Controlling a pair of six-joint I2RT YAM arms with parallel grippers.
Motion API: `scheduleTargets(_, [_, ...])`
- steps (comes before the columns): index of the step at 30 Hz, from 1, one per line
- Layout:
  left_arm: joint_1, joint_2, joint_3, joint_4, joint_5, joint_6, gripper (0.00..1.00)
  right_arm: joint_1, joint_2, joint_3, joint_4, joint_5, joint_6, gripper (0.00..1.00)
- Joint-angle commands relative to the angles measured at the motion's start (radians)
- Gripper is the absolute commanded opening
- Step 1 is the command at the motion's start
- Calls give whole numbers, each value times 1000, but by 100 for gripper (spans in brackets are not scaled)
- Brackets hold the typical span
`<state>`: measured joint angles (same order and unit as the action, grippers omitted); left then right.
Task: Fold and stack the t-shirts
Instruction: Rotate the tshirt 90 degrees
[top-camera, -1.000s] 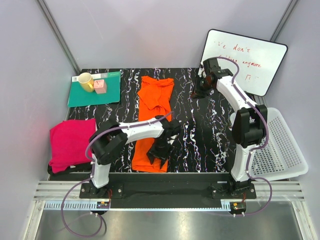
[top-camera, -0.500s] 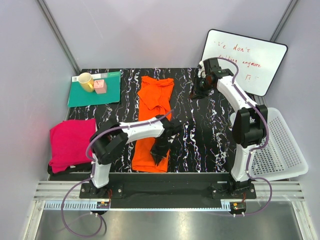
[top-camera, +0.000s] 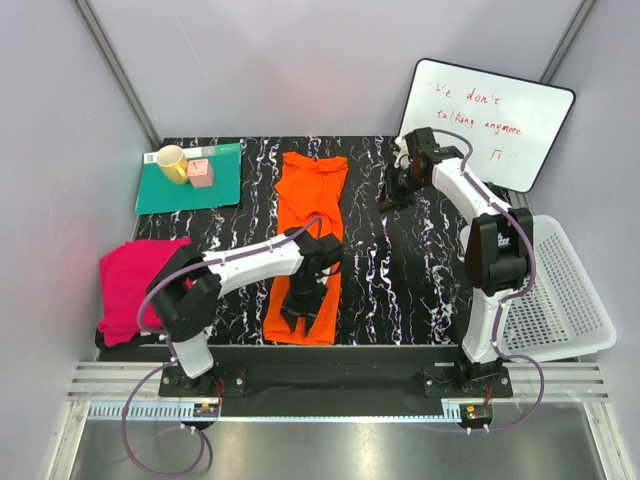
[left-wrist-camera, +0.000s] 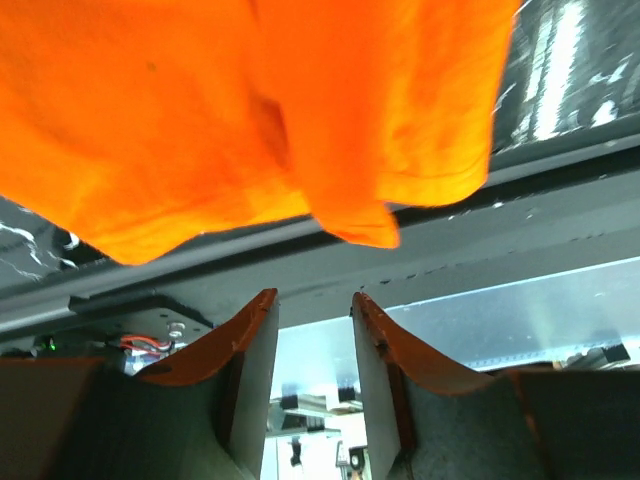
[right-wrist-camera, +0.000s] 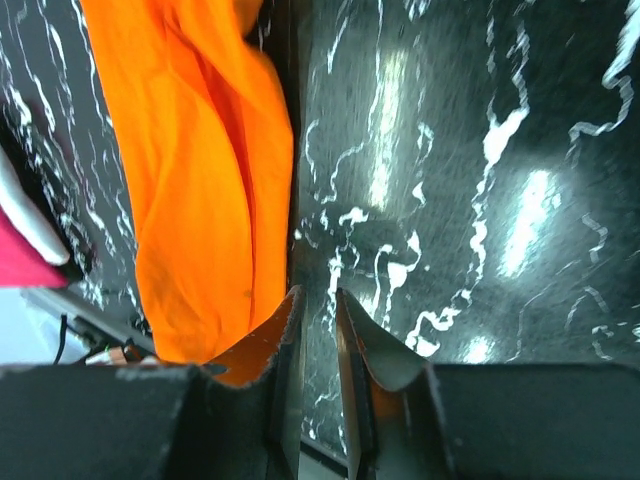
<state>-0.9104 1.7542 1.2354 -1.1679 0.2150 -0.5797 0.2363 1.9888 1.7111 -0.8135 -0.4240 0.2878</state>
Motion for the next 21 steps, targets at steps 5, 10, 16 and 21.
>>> scheduleTargets(5, [4, -156, 8, -56, -67, -49, 76, 1, -123, -148, -7, -197, 24, 25])
scheduleTargets(10, [94, -219, 58, -64, -196, -52, 99, 106, -137, -212, 23, -257, 37, 0])
scheduleTargets(16, [327, -217, 113, -62, -198, 65, 99, 196, -41, -199, 105, -318, 126, 0])
scheduleTargets(21, [439, -164, 154, -70, -180, 122, 99, 204, 59, -151, 105, -346, 145, 0])
